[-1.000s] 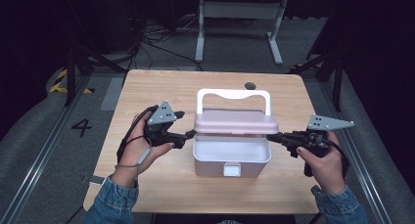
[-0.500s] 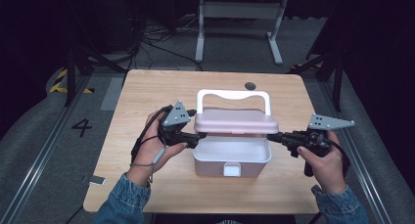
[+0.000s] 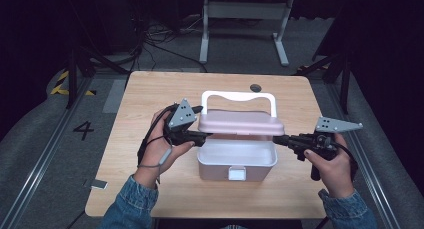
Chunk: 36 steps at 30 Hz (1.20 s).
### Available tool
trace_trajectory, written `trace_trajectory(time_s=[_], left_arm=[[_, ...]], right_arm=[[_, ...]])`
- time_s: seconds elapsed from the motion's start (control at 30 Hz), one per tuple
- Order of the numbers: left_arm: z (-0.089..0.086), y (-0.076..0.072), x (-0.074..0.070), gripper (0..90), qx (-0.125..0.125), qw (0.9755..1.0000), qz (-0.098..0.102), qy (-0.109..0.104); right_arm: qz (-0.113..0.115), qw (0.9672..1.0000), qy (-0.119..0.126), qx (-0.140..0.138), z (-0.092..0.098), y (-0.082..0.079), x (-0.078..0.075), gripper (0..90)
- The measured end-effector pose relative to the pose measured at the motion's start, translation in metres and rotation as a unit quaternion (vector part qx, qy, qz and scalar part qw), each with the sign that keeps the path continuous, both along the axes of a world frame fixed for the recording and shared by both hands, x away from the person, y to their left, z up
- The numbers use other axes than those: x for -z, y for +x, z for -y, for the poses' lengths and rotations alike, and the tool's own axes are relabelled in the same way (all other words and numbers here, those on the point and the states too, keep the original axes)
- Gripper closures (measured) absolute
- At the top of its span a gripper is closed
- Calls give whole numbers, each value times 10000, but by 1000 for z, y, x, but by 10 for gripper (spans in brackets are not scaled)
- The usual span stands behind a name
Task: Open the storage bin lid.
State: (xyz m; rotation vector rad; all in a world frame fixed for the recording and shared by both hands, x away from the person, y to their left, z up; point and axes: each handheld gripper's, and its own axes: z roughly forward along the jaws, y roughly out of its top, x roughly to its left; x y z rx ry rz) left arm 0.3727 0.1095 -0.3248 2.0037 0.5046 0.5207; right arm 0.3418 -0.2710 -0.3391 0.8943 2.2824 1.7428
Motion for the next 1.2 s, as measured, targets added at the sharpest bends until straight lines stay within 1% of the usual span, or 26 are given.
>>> trace_trajectory(time_s=[0.13,0.2,0.33,0.43,0.6,0.63,0.77,0.83,0.87,0.9,0.97,1.0,1.03,1.1,1.2], left_arm=[[0,1,0,287,3,10000,-35,-63],[-1,3,-1,294,4,10000,-15,-72],[-2,6,-3,327,40,9999,-5,-118],[-3,9,-5,335,64,9998,-34,-173],[-2,15,-8,355,130,9997,-19,-227],[-2,17,-10,369,168,9996,10,-209],[-1,23,-12,419,274,9988,-60,-390],[-2,29,-13,477,321,9983,-85,-477],[-2,30,-14,506,333,9980,-138,-510],[-2,33,-15,534,382,9980,-132,-484],[-1,36,-16,561,372,9978,-149,-534],[-1,37,-17,573,363,9981,-125,-491],[0,38,-18,586,336,9981,-139,-503],[-1,42,-19,610,287,9983,-102,-488],[-1,48,-21,642,239,9983,-144,-514]], right_arm=[[-15,10000,-7,6,1,0,0,897],[-27,10000,13,9,2,0,0,892],[-19,10000,7,80,7,1,-1,879],[-17,9999,16,150,12,0,-2,870],[-5,9998,18,220,17,-2,-2,863],[-17,9997,31,244,19,-4,-2,863],[0,9994,46,333,24,-5,-2,858],[-33,9993,46,379,26,-6,-1,858],[-43,9992,55,392,27,-7,-1,857],[-55,9992,55,401,27,-7,0,857],[-42,9991,48,418,28,-8,0,856],[-44,9990,46,434,29,-8,0,856],[-43,9990,47,433,29,-8,0,857],[-44,9990,61,449,30,-7,0,856],[-59,9989,58,451,30,-6,1,855]])
